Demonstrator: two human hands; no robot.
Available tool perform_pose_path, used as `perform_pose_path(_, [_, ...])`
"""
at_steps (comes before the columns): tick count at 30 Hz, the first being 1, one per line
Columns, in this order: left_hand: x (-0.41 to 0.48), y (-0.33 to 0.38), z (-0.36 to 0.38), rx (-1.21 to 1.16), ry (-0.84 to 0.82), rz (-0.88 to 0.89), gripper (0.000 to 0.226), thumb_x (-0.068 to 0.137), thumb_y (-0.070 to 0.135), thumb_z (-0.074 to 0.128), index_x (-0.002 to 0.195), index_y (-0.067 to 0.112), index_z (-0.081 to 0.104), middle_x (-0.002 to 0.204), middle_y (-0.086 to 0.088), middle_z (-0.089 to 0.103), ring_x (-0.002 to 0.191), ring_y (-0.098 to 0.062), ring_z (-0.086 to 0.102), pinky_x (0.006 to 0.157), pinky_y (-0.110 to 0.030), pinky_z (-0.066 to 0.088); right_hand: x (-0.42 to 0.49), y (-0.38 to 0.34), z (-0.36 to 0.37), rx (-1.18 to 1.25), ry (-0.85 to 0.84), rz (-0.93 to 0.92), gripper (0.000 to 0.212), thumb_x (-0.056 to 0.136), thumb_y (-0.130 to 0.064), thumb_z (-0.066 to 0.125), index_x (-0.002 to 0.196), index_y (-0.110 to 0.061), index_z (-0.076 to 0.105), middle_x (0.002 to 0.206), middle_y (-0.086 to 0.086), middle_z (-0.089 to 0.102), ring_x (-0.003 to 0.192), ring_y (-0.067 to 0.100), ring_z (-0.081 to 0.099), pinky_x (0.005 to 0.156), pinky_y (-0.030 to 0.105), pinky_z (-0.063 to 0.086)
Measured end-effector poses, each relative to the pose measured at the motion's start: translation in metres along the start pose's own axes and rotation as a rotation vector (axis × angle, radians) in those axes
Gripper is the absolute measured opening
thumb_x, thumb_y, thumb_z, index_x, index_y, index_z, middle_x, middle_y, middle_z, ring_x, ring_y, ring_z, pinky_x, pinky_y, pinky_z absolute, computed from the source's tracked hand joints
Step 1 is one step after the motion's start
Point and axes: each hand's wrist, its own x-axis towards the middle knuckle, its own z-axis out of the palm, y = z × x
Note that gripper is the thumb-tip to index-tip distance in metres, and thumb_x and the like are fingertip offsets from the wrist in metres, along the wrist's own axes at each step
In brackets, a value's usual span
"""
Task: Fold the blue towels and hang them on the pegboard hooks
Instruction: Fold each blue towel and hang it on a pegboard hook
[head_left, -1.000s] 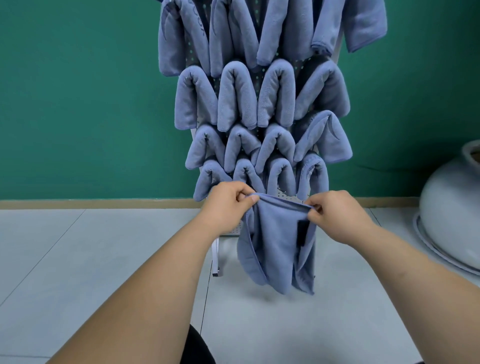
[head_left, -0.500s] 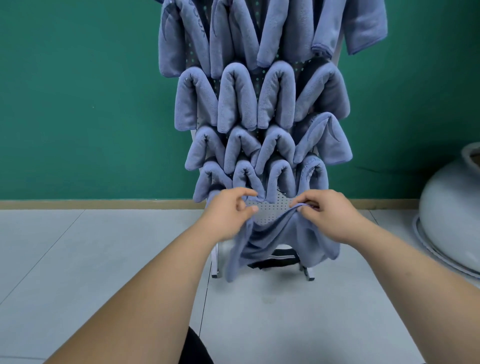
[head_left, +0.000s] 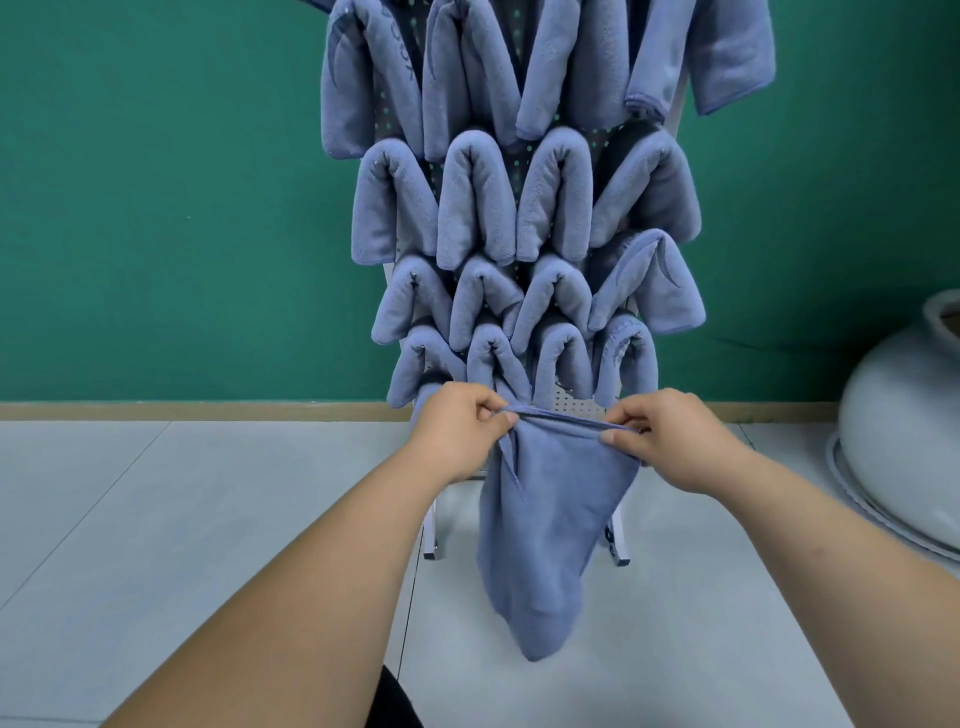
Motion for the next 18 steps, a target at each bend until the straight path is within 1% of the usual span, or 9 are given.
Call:
perform_pose_path(2, [-0.002, -0.002, -0.001, 0.028, -0.006, -0.005, 0.008, 0.095, 0.027, 0.077, 0.089, 0.022, 0.078, 0.064, 0.007, 0.057, 0.058, -0.011, 0.046, 0.062, -0.027, 0.044, 0.0, 0.002, -0.003, 0.121, -0.014, 0.013, 0.004, 0.094, -0.029, 0.078, 0.093, -0.033, 0.076, 0.068, -0.008, 0.071, 0.066, 0.011, 0.064, 0.078, 0.039, 0.06])
perform_pose_path(5, [-0.002, -0.003, 0.0, 0.051, -0.012, 0.001, 0.007, 0.091, 0.026, 0.08, 0.087, 0.031, 0.079, 0.067, 0.007, 0.061, 0.061, -0.008, 0.049, 0.067, -0.027, 0.047, -0.004, -0.009, -0.004, 0.296, -0.051, -0.025, 0.014, 0.1, -0.024, 0.071, 0.107, -0.036, 0.073, 0.062, 0.009, 0.06, 0.062, 0.016, 0.052, 0.074, 0.04, 0.061])
perform_pose_path(7, [-0.003, 0.0, 0.0, 0.003, 0.002, -0.002, 0.01, 0.088, 0.021, 0.082, 0.094, 0.03, 0.08, 0.072, 0.005, 0.067, 0.061, -0.003, 0.053, 0.069, -0.021, 0.049, -0.006, -0.02, -0.005, 0.33, -0.01, -0.071, 0.018, 0.102, -0.019, 0.066, 0.107, -0.036, 0.072, 0.056, 0.008, 0.045, 0.061, 0.019, 0.041, 0.068, 0.042, 0.06])
perform_pose_path(9, [-0.004, 0.005, 0.0, -0.059, 0.027, -0.005, 0.02, 0.087, 0.015, 0.082, 0.103, 0.027, 0.079, 0.079, 0.006, 0.072, 0.06, 0.004, 0.055, 0.066, -0.009, 0.046, -0.007, -0.029, -0.005, 0.327, 0.044, -0.096, 0.021, 0.104, -0.017, 0.062, 0.104, -0.036, 0.072, 0.055, 0.003, 0.037, 0.057, 0.019, 0.034, 0.059, 0.037, 0.053])
perform_pose_path(11, [-0.006, 0.009, 0.0, -0.094, 0.051, 0.004, 0.026, 0.087, 0.014, 0.082, 0.107, 0.029, 0.077, 0.081, 0.012, 0.07, 0.063, 0.006, 0.056, 0.066, -0.003, 0.043, -0.009, -0.038, -0.004, 0.37, 0.053, -0.088, 0.022, 0.105, -0.014, 0.059, 0.103, -0.032, 0.071, 0.053, 0.0, 0.039, 0.051, 0.015, 0.038, 0.057, 0.031, 0.055])
perform_pose_path(12, [-0.007, 0.01, 0.0, -0.123, 0.057, 0.005, 0.027, 0.087, 0.014, 0.082, 0.108, 0.03, 0.077, 0.081, 0.013, 0.069, 0.063, 0.004, 0.056, 0.066, -0.003, 0.043, -0.01, -0.042, -0.004, 0.404, 0.032, -0.074, 0.022, 0.105, -0.011, 0.056, 0.105, -0.027, 0.071, 0.054, 0.0, 0.046, 0.051, 0.012, 0.048, 0.063, 0.035, 0.061])
perform_pose_path(14, [-0.008, 0.013, 0.001, -0.201, 0.055, -0.002, 0.03, 0.087, 0.01, 0.082, 0.11, 0.028, 0.077, 0.083, 0.013, 0.068, 0.062, -0.001, 0.056, 0.067, -0.01, 0.045, -0.013, -0.048, -0.003, 0.448, -0.06, -0.042, 0.027, 0.102, -0.002, 0.052, 0.109, -0.021, 0.07, 0.073, 0.004, 0.068, 0.068, 0.012, 0.072, 0.082, 0.048, 0.063])
perform_pose_path(16, [-0.009, 0.014, 0.001, -0.271, 0.044, -0.011, 0.032, 0.088, 0.007, 0.081, 0.111, 0.028, 0.077, 0.09, 0.004, 0.071, 0.067, -0.008, 0.058, 0.068, -0.018, 0.048, -0.014, -0.048, -0.001, 0.432, -0.134, -0.046, 0.034, 0.095, 0.003, 0.054, 0.114, -0.022, 0.067, 0.102, -0.001, 0.076, 0.082, 0.017, 0.078, 0.089, 0.051, 0.06])
perform_pose_path(18, [-0.011, 0.017, 0.001, -0.334, 0.037, -0.007, 0.031, 0.089, 0.006, 0.081, 0.112, 0.026, 0.076, 0.097, -0.001, 0.074, 0.071, -0.011, 0.061, 0.07, -0.024, 0.051, -0.016, -0.046, 0.003, 0.346, -0.15, -0.089, 0.04, 0.093, 0.005, 0.055, 0.114, -0.027, 0.065, 0.116, -0.009, 0.074, 0.084, 0.019, 0.078, 0.09, 0.05, 0.06])
